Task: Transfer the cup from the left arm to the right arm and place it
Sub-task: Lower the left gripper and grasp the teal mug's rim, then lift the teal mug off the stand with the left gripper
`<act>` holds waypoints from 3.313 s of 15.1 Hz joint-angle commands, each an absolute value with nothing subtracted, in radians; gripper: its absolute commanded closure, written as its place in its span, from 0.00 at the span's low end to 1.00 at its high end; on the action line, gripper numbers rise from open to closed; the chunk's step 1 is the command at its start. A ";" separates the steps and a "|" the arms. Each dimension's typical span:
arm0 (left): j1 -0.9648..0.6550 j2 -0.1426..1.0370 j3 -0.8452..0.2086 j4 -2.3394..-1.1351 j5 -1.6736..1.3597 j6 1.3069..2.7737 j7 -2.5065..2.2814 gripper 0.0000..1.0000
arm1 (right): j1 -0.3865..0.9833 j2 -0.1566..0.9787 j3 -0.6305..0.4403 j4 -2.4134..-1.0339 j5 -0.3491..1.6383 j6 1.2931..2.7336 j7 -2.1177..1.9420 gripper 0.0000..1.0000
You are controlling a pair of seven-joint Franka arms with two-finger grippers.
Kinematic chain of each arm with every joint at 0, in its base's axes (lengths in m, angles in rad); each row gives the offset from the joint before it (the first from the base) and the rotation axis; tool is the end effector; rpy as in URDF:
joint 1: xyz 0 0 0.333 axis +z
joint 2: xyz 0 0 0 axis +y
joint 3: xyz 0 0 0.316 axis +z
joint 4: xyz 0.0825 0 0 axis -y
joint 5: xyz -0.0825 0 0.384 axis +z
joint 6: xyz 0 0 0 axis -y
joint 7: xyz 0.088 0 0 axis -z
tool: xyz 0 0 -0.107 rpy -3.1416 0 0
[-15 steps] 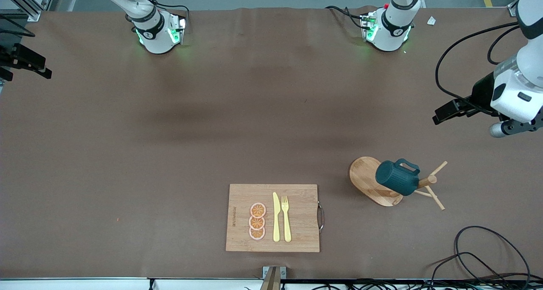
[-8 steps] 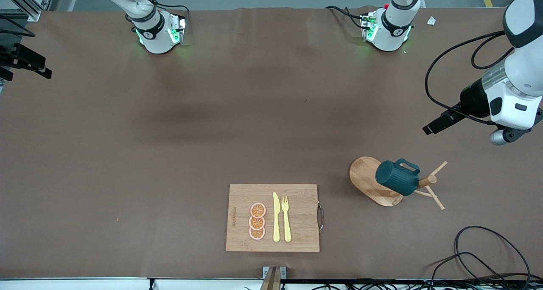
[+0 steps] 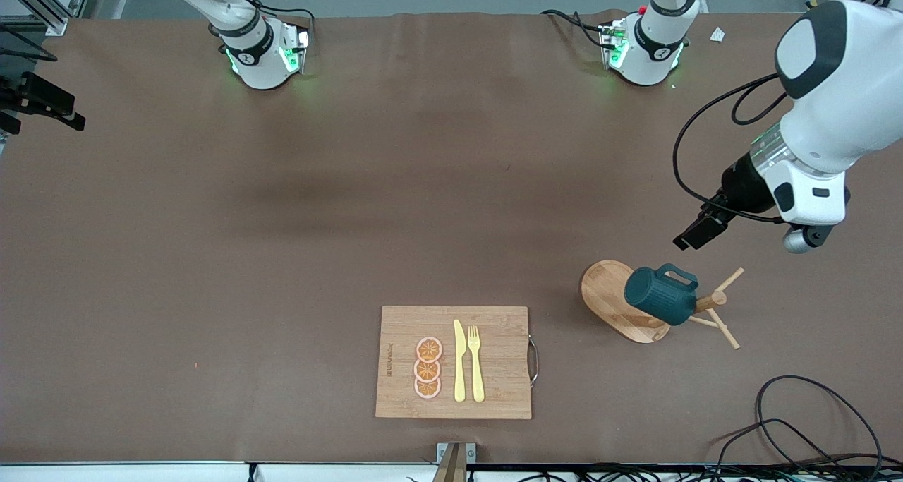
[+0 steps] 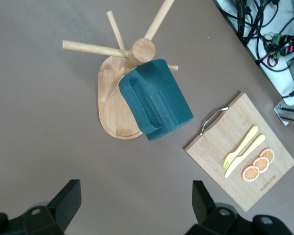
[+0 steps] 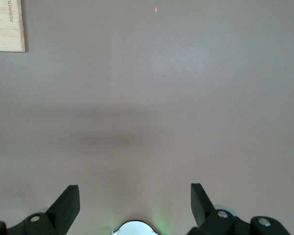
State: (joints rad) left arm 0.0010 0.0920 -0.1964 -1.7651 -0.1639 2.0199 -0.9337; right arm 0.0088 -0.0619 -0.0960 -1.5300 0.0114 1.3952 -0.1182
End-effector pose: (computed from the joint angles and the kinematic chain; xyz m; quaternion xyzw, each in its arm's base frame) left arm 0.5943 -0.1234 0.5214 0.9147 0.3866 0.0234 0.1158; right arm 0.5144 -0.0454 0.6617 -0.9992 -0.0165 0.0355 0.0123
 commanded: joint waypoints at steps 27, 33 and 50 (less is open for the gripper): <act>0.020 0.238 -0.204 -1.951 -0.431 2.529 -1.077 0.00 | -0.002 -0.080 -0.086 -1.525 -0.005 1.381 -0.084 0.00; 0.021 0.287 -0.202 -1.907 -0.443 2.530 -1.077 0.03 | 0.000 -0.080 -0.086 -1.525 -0.003 1.378 -0.083 0.00; -0.011 0.264 -0.241 -1.751 -0.426 2.291 -1.221 0.47 | -0.006 -0.080 -0.086 -1.528 -0.005 1.362 -0.092 0.00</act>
State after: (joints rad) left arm -0.0031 0.2776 -0.2333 -1.8280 -0.4286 2.3952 -1.1655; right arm 0.0087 -0.0619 -0.0976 -1.5161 0.0050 1.3660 -0.0967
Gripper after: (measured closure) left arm 0.185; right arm 0.000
